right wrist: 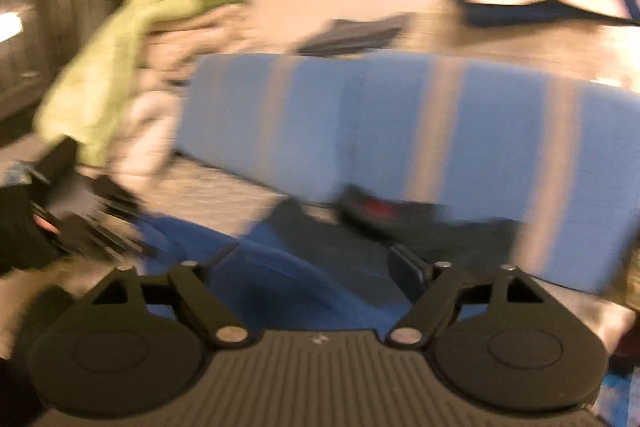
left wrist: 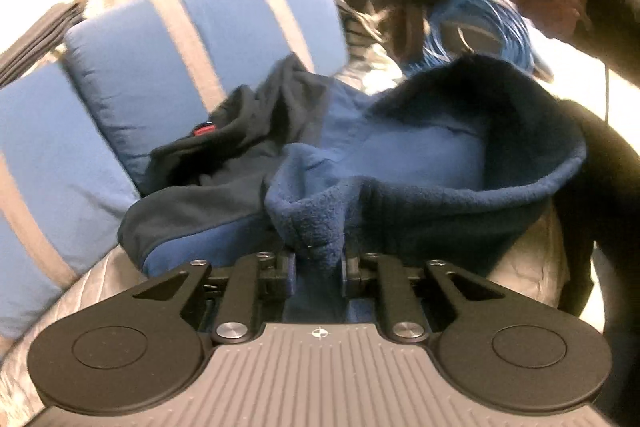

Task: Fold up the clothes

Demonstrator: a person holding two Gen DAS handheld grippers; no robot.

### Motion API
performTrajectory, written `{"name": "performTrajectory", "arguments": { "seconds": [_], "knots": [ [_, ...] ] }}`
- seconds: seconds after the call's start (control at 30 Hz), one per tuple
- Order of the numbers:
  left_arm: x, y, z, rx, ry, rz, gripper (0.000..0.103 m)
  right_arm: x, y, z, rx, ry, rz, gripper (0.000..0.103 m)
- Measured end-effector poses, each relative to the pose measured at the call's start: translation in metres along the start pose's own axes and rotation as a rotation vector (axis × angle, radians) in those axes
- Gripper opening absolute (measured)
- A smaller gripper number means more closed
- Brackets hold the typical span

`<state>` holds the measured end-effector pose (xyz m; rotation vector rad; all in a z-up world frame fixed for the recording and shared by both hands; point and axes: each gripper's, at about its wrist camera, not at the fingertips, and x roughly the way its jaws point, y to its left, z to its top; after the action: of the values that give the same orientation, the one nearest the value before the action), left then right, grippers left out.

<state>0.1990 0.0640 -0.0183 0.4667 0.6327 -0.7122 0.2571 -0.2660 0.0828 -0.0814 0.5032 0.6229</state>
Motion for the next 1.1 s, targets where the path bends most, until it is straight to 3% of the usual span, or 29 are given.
{"name": "performTrajectory", "arguments": {
  "seconds": [0.2,0.37,0.47,0.67,0.77,0.87,1.0,1.1],
  "knots": [
    [-0.013,0.030,-0.010,-0.169,-0.060,0.032,0.019,-0.045,-0.099,-0.051,0.115,0.071,-0.255,0.090],
    [-0.003,0.057,-0.018,-0.339,-0.056,0.084,0.018,-0.042,-0.149,-0.098,0.231,0.123,-0.281,0.090],
    [0.008,0.069,-0.021,-0.402,-0.032,0.131,0.018,-0.030,-0.174,-0.121,0.315,0.136,-0.265,0.090],
    [0.027,0.087,-0.032,-0.499,0.046,0.235,0.018,-0.004,-0.185,-0.139,0.404,0.119,-0.138,0.090],
    [0.031,0.091,-0.035,-0.512,0.067,0.241,0.018,0.010,-0.187,-0.137,0.440,0.110,-0.080,0.090],
    [0.036,0.091,-0.035,-0.509,0.097,0.262,0.018,0.025,-0.199,-0.138,0.556,0.102,-0.051,0.089],
    [0.039,0.089,-0.036,-0.519,0.123,0.286,0.018,0.034,-0.193,-0.132,0.581,0.068,0.000,0.087],
    [0.037,0.088,-0.036,-0.526,0.118,0.281,0.018,0.048,-0.185,-0.124,0.588,0.140,-0.012,0.086]
  ]
}}
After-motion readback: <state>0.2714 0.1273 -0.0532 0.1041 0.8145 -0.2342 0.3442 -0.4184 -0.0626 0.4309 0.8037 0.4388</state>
